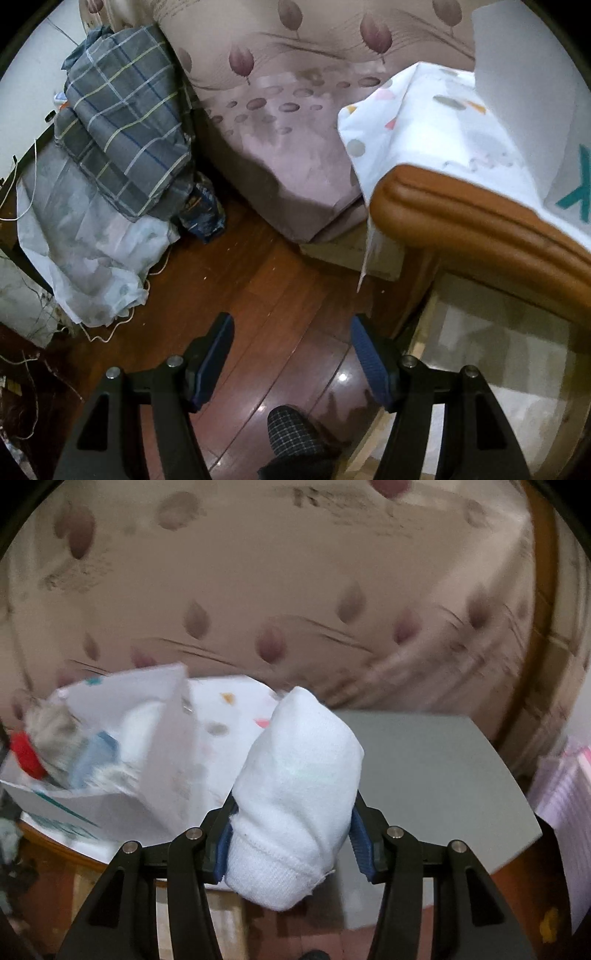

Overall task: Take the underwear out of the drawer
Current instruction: 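Carry the white sock over the shoe box and open the right gripper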

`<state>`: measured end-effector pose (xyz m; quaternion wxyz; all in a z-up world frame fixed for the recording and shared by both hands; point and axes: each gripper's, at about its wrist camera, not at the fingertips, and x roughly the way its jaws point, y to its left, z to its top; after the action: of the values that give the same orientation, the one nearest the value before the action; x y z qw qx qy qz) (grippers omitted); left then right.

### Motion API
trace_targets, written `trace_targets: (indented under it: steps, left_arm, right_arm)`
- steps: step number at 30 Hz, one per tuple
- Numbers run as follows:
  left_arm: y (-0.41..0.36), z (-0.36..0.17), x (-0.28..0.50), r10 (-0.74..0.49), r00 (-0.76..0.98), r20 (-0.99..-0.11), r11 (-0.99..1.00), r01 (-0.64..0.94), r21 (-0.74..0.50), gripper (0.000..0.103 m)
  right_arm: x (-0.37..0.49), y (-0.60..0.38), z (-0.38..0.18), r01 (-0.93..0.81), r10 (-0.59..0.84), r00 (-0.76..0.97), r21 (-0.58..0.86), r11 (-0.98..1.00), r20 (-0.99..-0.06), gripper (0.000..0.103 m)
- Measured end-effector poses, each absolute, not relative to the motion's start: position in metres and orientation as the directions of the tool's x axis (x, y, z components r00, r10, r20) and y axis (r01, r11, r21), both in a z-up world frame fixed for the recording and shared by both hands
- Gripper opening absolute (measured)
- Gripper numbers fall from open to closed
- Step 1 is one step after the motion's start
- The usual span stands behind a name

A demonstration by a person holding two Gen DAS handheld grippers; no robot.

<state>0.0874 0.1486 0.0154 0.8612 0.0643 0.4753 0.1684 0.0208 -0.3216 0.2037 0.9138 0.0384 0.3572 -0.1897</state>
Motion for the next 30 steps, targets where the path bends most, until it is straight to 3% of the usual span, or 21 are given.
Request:
trace_targets:
  steps: [13, 30]
  left_arm:
    - [0.166, 0.013, 0.089, 0.294, 0.476, -0.829, 0.947, -0.263, 0.185, 0.067]
    - [0.179, 0.014, 0.091, 0.313, 0.453, -0.834, 0.933, -0.310, 0.182, 0.067]
  right_arm:
    - [0.096, -0.232, 0.232, 0.199, -0.195, 0.717, -0.072, 0.977, -0.669, 0.049]
    - [0.160, -0.203, 0.179, 0.189, -0.205, 0.602, -0.112, 0.976, -0.772, 0.049]
